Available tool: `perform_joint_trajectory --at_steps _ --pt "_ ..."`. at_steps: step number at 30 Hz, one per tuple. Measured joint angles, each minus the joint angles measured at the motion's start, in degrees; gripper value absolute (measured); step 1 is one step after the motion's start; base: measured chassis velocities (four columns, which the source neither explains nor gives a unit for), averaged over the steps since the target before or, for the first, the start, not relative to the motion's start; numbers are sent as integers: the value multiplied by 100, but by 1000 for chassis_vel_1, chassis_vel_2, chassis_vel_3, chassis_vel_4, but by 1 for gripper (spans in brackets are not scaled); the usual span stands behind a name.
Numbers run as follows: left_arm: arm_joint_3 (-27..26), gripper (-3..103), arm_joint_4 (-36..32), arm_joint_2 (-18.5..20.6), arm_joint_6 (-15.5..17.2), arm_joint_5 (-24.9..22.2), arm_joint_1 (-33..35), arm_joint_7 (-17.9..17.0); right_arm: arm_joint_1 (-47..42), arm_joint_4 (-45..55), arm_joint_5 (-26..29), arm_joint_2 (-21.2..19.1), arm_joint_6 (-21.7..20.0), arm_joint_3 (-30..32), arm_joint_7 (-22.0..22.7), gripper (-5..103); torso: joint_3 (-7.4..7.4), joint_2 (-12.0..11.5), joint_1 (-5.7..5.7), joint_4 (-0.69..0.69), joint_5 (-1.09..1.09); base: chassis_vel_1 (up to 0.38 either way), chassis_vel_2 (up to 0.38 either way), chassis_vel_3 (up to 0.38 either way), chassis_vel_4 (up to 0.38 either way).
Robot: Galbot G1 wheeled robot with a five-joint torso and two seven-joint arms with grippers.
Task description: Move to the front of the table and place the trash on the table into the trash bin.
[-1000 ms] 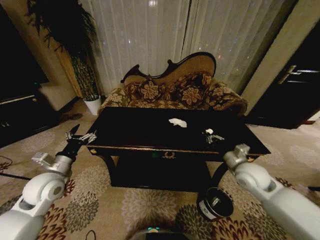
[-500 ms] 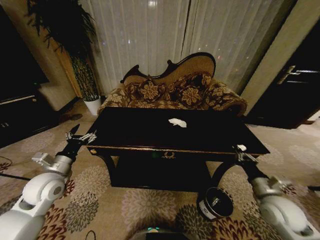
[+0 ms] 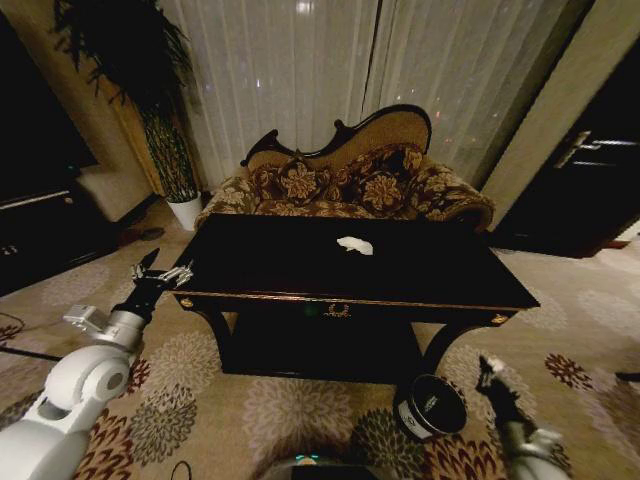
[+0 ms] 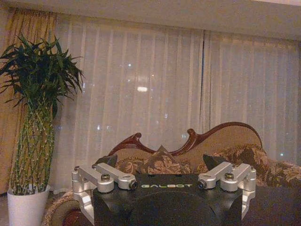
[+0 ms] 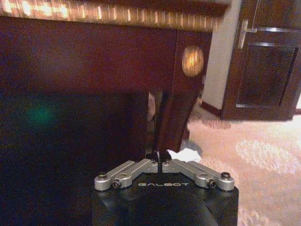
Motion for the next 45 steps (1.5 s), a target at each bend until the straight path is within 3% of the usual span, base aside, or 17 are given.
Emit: perform_joint_trajectory --at_steps 19,31,37,42,45 --pt "0 100 0 0 0 0 0 0 2006 -3555 -1092 300 560 -929 -395 0 1 0 1 0 1 0 0 0 0" --pt "0 100 0 0 0 0 0 0 3022 -4746 -1535 474 638 -1098 -566 -1 1 0 1 0 0 0 0 0 0" --pt "0 100 0 0 0 0 0 0 3172 -4917 -1418 468 478 -1047 -573 25 1 0 1 1 1 0 0 0 0" --pt "0 100 0 0 0 0 0 0 3184 -4973 -1374 392 488 -1028 -570 36 0 0 1 0 -1 0 0 0 0" --pt "0 100 0 0 0 0 0 0 3001 -4755 -1266 314 504 -1027 -563 53 0 0 1 1 0 0 0 0 0"
